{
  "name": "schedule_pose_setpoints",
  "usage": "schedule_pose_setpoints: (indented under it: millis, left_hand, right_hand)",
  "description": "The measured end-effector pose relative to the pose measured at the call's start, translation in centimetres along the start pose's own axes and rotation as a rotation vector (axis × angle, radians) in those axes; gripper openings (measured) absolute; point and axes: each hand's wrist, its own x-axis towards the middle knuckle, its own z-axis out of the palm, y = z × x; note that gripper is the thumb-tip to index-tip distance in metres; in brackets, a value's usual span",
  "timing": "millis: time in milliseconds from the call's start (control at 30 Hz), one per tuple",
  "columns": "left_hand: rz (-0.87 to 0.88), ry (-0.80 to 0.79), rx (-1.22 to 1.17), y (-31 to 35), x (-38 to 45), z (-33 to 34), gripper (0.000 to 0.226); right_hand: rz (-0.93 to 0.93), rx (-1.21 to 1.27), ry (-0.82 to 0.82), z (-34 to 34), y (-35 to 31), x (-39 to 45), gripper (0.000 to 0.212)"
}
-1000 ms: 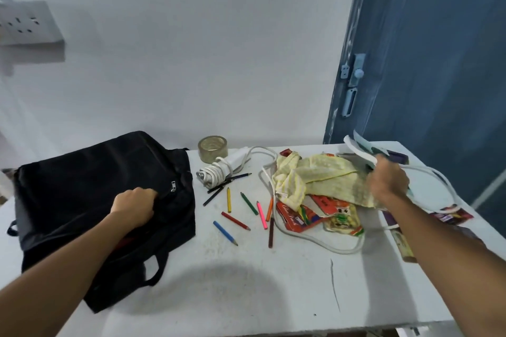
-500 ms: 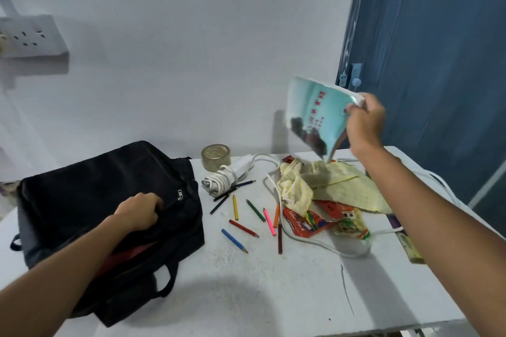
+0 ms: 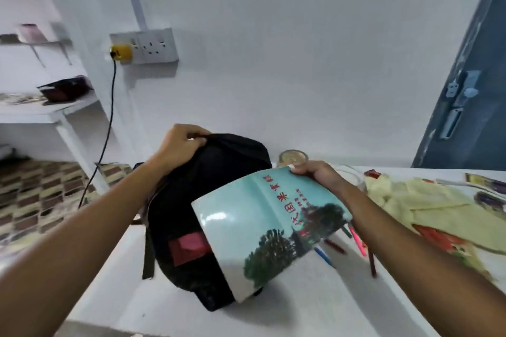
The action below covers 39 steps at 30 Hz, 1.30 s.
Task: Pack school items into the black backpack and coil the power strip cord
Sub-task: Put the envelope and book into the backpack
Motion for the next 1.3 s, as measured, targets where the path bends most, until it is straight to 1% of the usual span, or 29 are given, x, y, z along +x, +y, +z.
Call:
schedule_pose_setpoints:
  millis: [100,133,200,267,333,533,567,600,667,700,767,800,867,933,1000,1067,1167,1200,1233,1300]
  left_hand:
    - [0.099,0.067,0.021,1.2,0.6,-2.2,0.023]
    - [0.134,0.067,0.03,1.6,0.5,-2.6,0.023]
    - [0.18,0.057,0.059,2.4,0.0,-2.8,0.024]
    - [0.224,0.059,0.094,3.0,-0.5,-2.6,0.024]
    - [0.245,0.067,0.097,3.2,-0.7,-2.9,0.025]
    - [0.258,0.035,0.083,3.8,-0.8,-4.2,0.025]
    - [0.264,0.027,0.084,3.8,-0.9,-4.1,0.025]
    - [0.27,0.02,0.087,3.7,-1.0,-4.0,0.025]
    - [0.276,0.008,0.082,3.5,-1.0,-3.8,0.026]
    - [0.274,0.003,0.073,3.3,-1.0,-3.7,0.026]
    - [0.271,0.0,0.056,3.2,-0.9,-3.7,0.026]
    - [0.274,-0.004,0.049,3.1,-0.9,-3.6,0.026]
    - [0.279,-0.016,0.038,3.1,-0.8,-3.5,0.026]
    - [0.281,-0.03,0.024,3.1,-0.9,-3.4,0.026]
    - [0.277,-0.041,0.006,3.0,-0.9,-3.3,0.025]
    - [0.277,-0.051,-0.012,2.8,-0.9,-3.3,0.025]
    - [0.285,-0.065,-0.022,2.6,-1.0,-3.1,0.025]
    - [0.285,-0.066,-0.023,2.5,-1.0,-3.2,0.025]
    - [0.286,-0.063,-0.025,2.5,-1.0,-3.2,0.025]
    - [0.284,-0.049,-0.035,2.4,-0.7,-3.4,0.025]
  right_hand:
    - [0.155,-0.063,0.032,2.3,1.9,1.7,0.021]
    - [0.179,-0.072,0.077,2.9,2.5,2.4,0.018]
    - [0.185,-0.059,0.168,3.8,3.7,4.1,0.019]
    - [0.151,0.058,0.193,4.8,4.6,5.6,0.022]
    - [0.077,0.176,0.237,5.4,5.2,7.2,0.026]
    - [-0.204,0.501,0.482,6.5,8.9,11.8,0.032]
    - [-0.224,0.514,0.526,6.7,9.3,12.1,0.029]
    - [-0.225,0.501,0.536,7.0,9.8,12.5,0.028]
    - [-0.174,0.333,0.484,8.1,10.4,12.5,0.028]
    - [-0.131,0.22,0.46,8.6,10.6,12.4,0.032]
    - [-0.094,-0.018,0.413,9.4,10.9,12.4,0.048]
    - [-0.113,-0.147,0.416,9.6,10.8,12.6,0.049]
    - [-0.156,-0.338,0.483,9.8,10.2,13.0,0.042]
    - [-0.128,-0.35,0.531,9.6,9.4,13.5,0.029]
    - [-0.064,-0.263,0.563,9.1,8.8,14.0,0.019]
    - [-0.069,-0.223,0.601,9.1,8.6,14.2,0.021]
    - [-0.153,-0.106,0.633,10.1,8.6,14.4,0.03]
    - [-0.178,-0.139,0.645,10.5,8.7,14.7,0.032]
    - [-0.178,-0.29,0.684,10.9,8.8,14.8,0.034]
    - [-0.18,-0.68,0.742,11.3,9.2,14.7,0.041]
